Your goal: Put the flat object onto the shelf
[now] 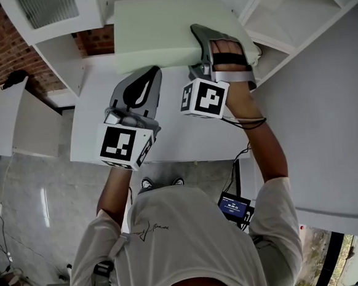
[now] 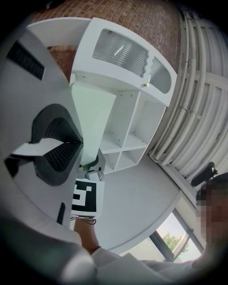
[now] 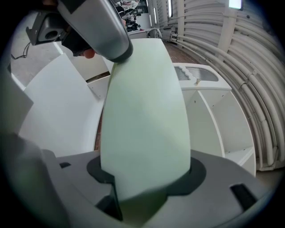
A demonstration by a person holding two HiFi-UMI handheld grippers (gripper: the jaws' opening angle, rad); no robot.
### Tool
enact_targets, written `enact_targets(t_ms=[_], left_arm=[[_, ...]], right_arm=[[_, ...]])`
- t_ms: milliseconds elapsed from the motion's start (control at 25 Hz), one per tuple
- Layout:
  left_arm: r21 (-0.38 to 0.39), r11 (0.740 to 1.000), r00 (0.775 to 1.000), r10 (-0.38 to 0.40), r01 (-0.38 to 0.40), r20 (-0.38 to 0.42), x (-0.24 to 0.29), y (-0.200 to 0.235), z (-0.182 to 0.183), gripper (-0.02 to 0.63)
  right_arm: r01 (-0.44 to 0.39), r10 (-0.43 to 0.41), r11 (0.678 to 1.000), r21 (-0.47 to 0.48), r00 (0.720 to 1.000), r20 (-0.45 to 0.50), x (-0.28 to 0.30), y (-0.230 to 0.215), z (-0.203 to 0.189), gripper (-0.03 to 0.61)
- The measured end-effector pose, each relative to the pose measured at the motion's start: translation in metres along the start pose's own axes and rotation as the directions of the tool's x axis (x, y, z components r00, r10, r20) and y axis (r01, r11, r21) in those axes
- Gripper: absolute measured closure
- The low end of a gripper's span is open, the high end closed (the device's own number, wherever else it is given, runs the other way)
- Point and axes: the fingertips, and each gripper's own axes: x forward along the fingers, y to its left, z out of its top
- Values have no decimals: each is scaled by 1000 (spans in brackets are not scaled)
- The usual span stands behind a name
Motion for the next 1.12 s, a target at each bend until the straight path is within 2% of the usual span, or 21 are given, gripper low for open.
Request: enact_targets(t_ms=[280, 480, 720, 880, 1000, 1120], left_arm=[[-51, 998, 999, -35, 35, 5, 13, -2, -2, 600], [-147, 984, 995, -93, 96, 27, 22, -5, 0, 598], [-165, 984, 997, -66, 71, 37, 29, -1, -4, 600], [-212, 976, 997, -39, 52, 63, 31, 9, -1, 598], [-229, 973, 996, -24, 42, 82, 31, 15, 2, 598], [-242, 970, 996, -16, 36, 87, 33, 19, 1, 598]], right_arm=[[5, -5, 1000, -7, 1000, -3, 6, 4, 0, 293], [36, -36, 999, -19, 999, 12, 11, 4, 2, 293], [81, -80, 996, -28, 996, 39, 18, 6, -1, 293], [135, -127, 988, -80, 988, 93, 16, 3, 5, 282], [139, -127, 985, -102, 984, 122, 14, 2, 10, 272], [147, -122, 982, -121, 974, 190, 9, 3, 19, 270]])
